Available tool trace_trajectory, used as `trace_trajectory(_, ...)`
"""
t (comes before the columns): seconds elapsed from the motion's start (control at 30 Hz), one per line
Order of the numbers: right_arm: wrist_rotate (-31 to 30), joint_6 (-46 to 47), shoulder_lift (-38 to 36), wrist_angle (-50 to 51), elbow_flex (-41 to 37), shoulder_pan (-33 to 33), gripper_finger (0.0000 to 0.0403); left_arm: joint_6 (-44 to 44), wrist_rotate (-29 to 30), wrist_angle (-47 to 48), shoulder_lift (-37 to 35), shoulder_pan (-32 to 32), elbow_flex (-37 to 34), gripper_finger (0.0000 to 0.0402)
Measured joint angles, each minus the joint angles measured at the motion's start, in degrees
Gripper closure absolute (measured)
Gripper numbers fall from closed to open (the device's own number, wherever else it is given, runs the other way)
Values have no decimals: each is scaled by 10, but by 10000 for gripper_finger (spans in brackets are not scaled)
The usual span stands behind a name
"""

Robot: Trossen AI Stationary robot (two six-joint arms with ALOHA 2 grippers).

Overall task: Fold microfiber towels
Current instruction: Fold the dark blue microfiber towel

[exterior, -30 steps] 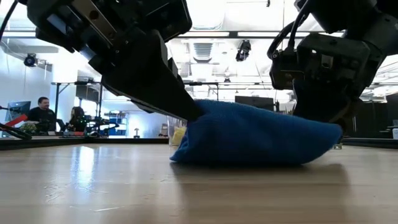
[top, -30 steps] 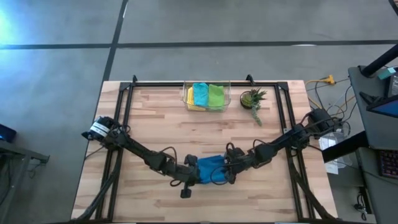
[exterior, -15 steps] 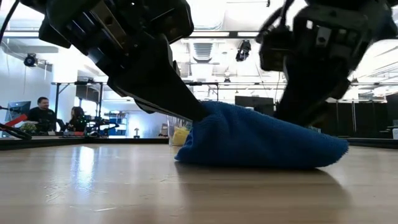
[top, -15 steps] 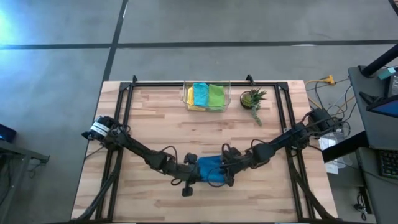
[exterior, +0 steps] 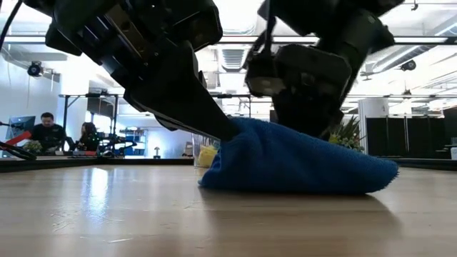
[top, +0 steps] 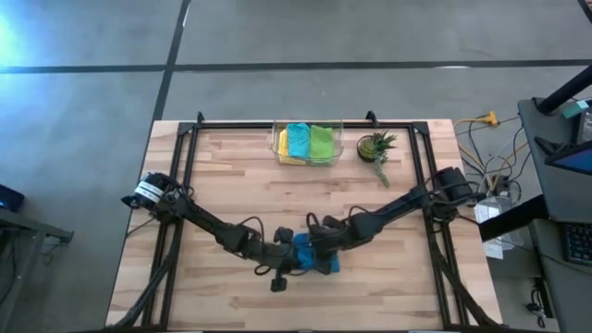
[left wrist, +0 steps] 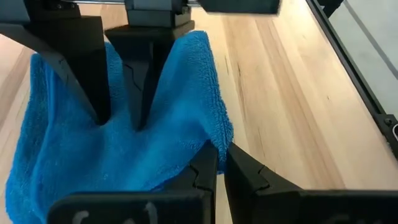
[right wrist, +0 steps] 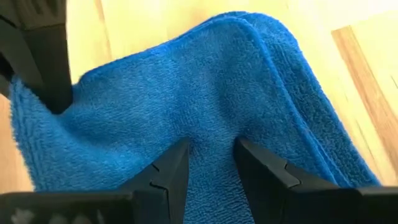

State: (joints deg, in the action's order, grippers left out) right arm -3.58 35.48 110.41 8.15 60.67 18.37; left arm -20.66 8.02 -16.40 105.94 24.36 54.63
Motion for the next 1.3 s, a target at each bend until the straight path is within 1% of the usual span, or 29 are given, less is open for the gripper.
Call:
trace_trajectory(0.1,6,-15,16,50,30,-2,274,0,0,2,0,0,0,401)
trace_trajectory(0.17,5,-28,14,61,41,-1,274,0,0,3,0,0,0,401)
trace_trajectory(0.27,5,-37,-3,76,47,-3,274,0,0,1,0,0,-2,401)
trace_trajectory(0.37,-13,-38,-38,90,46,-7,274,-1,0,1,-3,0,-6,401)
trace_trajectory(0.43,-22,-27,-63,111,29,-8,274,-1,0,-6,-8,0,-9,401)
trace_trajectory(0.53,-24,-11,-95,118,-9,-8,274,-15,-1,-45,-20,-2,-27,401)
trace_trajectory(0.6,-25,9,-123,117,-36,-6,275,-43,-2,-89,-28,-7,-48,401)
trace_trajectory(0.73,-32,53,-172,113,-88,1,277,-117,7,-138,-31,-19,-96,401)
trace_trajectory(0.87,-53,91,-223,94,-125,9,277,-163,18,-152,-28,-23,-126,401)
trace_trajectory(0.93,-54,94,-243,76,-139,13,277,-166,23,-166,-28,-24,-141,401)
trace_trajectory(1.07,-55,85,-273,17,-157,27,277,-166,32,-237,-29,-30,-164,401)
trace_trajectory(1.13,-55,72,-276,-7,-159,34,277,-166,35,-263,-29,-33,-175,401)
trace_trajectory(1.2,-54,49,-274,-22,-161,42,271,-167,35,-267,-29,-37,-177,401)
trace_trajectory(1.3,-53,33,-261,-66,-159,52,246,-167,36,-269,-29,-42,-177,401)
